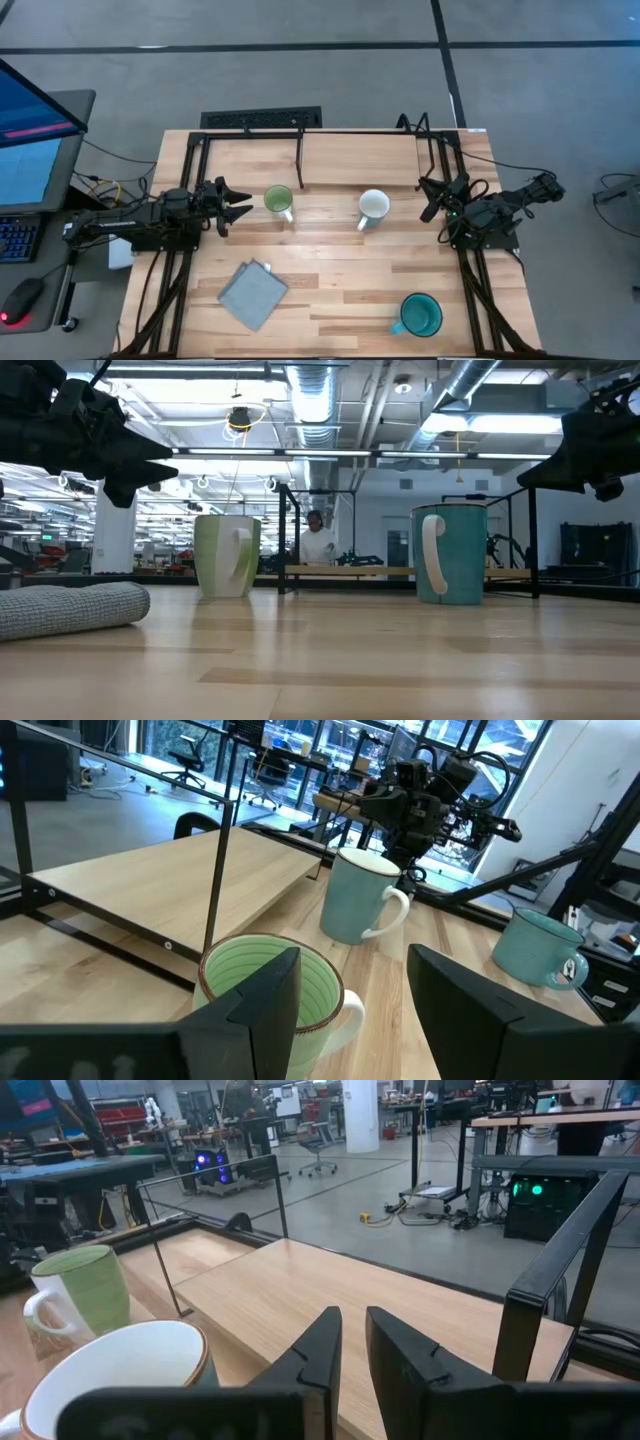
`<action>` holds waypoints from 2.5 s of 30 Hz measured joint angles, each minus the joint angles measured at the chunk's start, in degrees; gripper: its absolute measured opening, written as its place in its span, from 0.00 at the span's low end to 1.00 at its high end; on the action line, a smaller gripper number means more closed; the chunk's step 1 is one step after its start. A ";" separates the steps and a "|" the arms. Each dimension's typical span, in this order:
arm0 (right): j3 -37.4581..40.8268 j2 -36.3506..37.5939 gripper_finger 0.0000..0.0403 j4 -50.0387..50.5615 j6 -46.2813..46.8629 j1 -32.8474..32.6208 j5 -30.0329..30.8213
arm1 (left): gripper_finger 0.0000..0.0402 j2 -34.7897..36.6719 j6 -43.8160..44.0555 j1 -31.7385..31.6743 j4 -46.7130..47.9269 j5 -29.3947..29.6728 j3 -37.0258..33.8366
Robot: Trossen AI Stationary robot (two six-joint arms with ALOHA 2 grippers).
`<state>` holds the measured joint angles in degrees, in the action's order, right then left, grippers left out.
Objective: Stack small to large cups/mugs on shelf
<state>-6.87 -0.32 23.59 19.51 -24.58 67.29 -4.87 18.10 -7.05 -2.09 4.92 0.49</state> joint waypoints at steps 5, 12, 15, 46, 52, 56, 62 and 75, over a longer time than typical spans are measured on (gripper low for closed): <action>0.00 0.02 0.18 0.00 0.00 -0.01 0.00 | 0.44 0.01 -0.57 0.00 0.00 0.00 0.00; 0.00 0.00 0.18 0.00 0.02 0.00 0.02 | 0.44 -0.01 -2.25 0.00 0.00 0.01 -0.01; -0.02 0.00 0.18 0.00 0.00 0.00 0.01 | 0.44 0.01 -3.13 0.00 -0.02 0.01 -0.02; -0.02 0.02 0.18 0.00 -19.46 0.00 0.07 | 0.44 0.01 5.53 0.00 -0.59 0.36 -0.02; 0.00 0.01 0.18 0.00 -28.54 -0.01 0.07 | 0.44 0.01 7.73 0.00 -0.61 0.38 0.00; -0.02 0.02 0.18 -0.02 -27.77 -0.02 0.04 | 0.44 -0.01 6.56 0.00 -0.50 0.96 0.00; -0.01 0.01 0.18 -0.02 -27.05 -0.01 0.04 | 0.44 0.00 6.54 0.00 -0.66 2.78 0.00; 0.04 0.00 0.18 -0.55 -2.84 0.00 -0.02 | 0.44 -0.01 6.61 0.00 -1.35 6.32 -0.02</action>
<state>-6.83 -0.32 23.05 16.67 -24.58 67.27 -4.88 24.71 -7.05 -3.44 11.25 0.48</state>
